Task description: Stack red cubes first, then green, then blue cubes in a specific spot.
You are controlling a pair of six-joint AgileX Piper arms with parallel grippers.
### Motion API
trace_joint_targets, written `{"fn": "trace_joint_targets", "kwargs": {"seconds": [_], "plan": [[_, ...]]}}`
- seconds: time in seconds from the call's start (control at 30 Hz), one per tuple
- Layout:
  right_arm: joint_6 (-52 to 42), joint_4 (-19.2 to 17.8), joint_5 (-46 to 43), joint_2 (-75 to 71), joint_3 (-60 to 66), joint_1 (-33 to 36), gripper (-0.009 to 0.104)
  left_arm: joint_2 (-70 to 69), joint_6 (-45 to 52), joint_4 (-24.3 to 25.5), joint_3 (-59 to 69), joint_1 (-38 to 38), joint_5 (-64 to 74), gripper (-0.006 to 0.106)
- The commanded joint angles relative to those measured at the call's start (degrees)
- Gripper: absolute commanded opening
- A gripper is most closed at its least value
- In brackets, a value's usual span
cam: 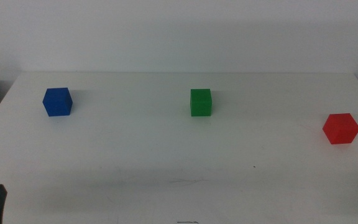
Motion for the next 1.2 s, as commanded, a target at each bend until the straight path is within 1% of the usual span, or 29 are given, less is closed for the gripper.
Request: {"fn": "trace_joint_targets", "kwargs": {"seconds": [0.0, 0.1, 0.13, 0.27, 0.33, 0.5, 0.6, 0.73, 0.87, 0.97, 1.07, 1.17], "plan": [[-0.8, -0.2, -4.9, -1.1, -1.0, -0.3, 0.094, -1.2, -0.6, -0.3, -0.2, -0.1, -4.7, 0.090], [-0.7, -0.2, -4.9, -1.1, -1.0, -0.3, 0.094, -1.2, -0.6, -0.3, -0.2, -0.1, -4.7, 0.090], [-0.7, 0.0, -3.6, -1.1, -1.1, -0.3, 0.094, -1.2, -0.6, -0.3, -0.2, -0.1, -4.7, 0.090], [0.9, 1.9, -0.8, 0.7, -3.2, -0.3, 0.094, -1.2, -0.6, -0.3, -0.2, -0.1, -4.7, 0.090], [1.7, 2.7, 2.3, 3.8, -6.3, -0.3, 0.094, -1.2, -0.6, -0.3, -0.2, -0.1, -4.7, 0.090], [4.1, 2.6, 10.6, 16.5, -17.8, -0.3, 0.094, -1.2, -0.6, -0.3, -0.2, -0.1, -4.7, 0.090], [6.6, 2.6, 17.4, 27.2, -26.6, -0.3, 0.094, -1.2, -0.6, -0.3, -0.2, -0.1, -4.7, 0.090], [7.5, 1.9, 32.3, 41.0, -41.4, -0.3, 0.094, -1.2, -0.6, -0.3, -0.2, -0.1, -4.7, 0.090], [7.4, 1.9, 43.7, 52.4, -53.9, -0.3, 0.094, -1.2, -0.6, -0.3, -0.2, -0.1, -4.7, 0.090], [7.5, 1.9, 45.0, 58.5, -59.6, -0.3, 0.094, -1.2, -0.6, -0.3, -0.2, -0.1, -4.7, 0.090], [7.5, 1.9, 42.7, 63.4, -61.9, -0.3, 0.094, -1.2, -0.6, -0.3, -0.2, -0.1, -4.7, 0.090], [7.5, 2.0, 39.5, 66.7, -61.6, -0.3, 0.094, -1.2, -0.6, -0.3, -0.2, -0.1, -4.7, 0.090]]}}
